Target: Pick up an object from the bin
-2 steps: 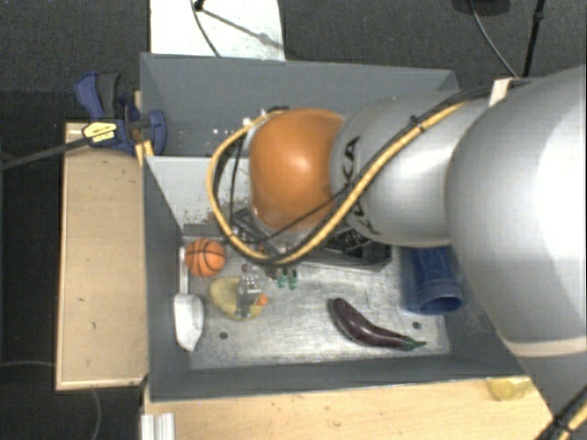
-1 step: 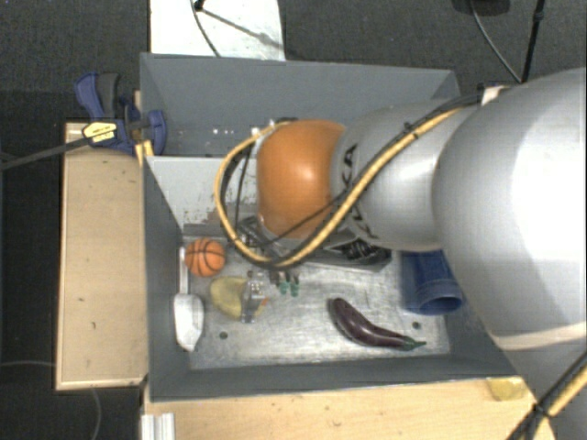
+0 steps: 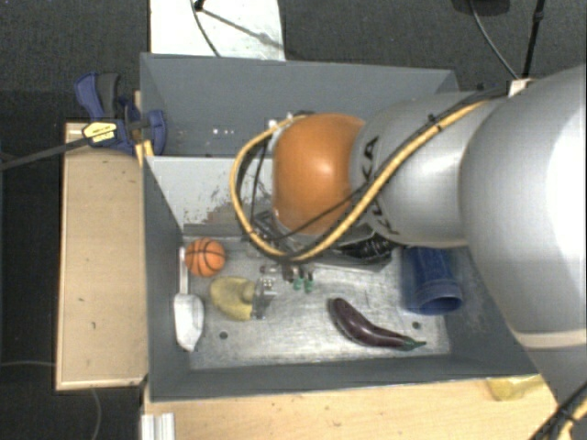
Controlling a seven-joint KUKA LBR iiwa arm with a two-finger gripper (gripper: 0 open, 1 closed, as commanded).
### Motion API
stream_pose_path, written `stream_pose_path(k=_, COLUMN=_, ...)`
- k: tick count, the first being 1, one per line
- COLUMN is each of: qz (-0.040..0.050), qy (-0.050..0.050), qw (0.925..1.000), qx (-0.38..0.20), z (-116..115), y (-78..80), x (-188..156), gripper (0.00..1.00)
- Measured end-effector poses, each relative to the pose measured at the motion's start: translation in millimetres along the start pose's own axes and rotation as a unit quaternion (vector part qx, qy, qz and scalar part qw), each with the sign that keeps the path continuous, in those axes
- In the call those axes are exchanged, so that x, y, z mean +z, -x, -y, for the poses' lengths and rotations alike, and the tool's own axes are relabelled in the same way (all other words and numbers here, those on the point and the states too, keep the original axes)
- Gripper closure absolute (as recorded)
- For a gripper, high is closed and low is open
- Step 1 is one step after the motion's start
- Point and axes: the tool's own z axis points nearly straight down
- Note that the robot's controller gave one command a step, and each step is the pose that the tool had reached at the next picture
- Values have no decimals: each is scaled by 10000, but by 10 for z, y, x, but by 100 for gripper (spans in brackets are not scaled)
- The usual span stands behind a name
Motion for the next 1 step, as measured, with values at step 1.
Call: stream_pose_path(k=1, qz=3, qy=7, qw=9991, qx=431, z=53, y=-28, x=488, gripper=0)
